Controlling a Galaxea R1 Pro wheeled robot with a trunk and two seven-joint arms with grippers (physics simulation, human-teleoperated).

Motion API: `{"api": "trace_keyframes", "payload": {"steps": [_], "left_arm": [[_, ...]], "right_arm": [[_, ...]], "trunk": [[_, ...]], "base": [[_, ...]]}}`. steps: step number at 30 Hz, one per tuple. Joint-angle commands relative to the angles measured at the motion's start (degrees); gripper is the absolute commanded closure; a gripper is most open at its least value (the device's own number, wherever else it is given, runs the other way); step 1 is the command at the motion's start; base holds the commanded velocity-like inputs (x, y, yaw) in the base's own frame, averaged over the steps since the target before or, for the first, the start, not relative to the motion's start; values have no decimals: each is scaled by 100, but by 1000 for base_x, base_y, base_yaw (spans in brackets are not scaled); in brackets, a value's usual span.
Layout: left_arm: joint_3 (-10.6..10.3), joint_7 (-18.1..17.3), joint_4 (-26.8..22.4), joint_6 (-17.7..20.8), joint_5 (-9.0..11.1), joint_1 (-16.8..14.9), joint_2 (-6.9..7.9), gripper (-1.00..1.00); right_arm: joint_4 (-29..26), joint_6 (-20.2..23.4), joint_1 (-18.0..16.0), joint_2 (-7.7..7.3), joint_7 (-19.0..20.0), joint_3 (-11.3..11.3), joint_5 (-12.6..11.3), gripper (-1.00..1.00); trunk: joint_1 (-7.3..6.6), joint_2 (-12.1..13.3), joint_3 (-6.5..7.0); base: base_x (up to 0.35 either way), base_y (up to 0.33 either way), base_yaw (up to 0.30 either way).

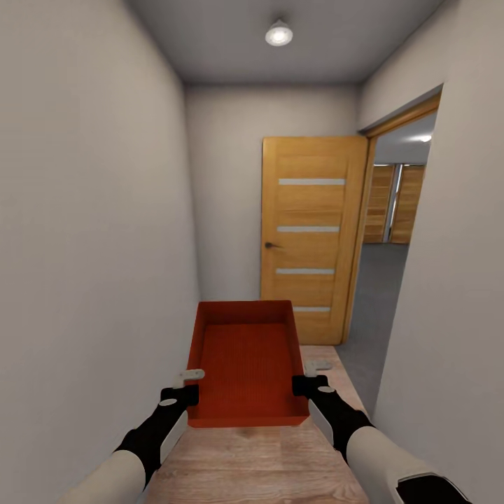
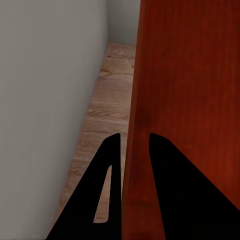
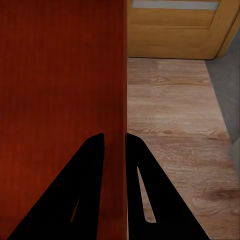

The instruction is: Move the two storage containers from the living room to the garage. In the garage, place one container on the floor and stack the other container on top of it (either order is fine).

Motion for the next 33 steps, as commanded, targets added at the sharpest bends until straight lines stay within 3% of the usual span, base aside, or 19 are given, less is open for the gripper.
{"api": "trace_keyframes", "payload": {"steps": [1, 33], "left_arm": [[338, 78, 2, 37, 68, 0, 335, 100], [338, 94, -56, 37, 60, 2, 344, 100]], "right_arm": [[-31, -84, -5, -8, -27, -52, 34, 100], [-31, -85, -5, -11, -27, -49, 34, 100]], "trunk": [[5, -4, -2], [5, -4, -2]], "base": [[324, 0, 0], [324, 0, 0]]}}
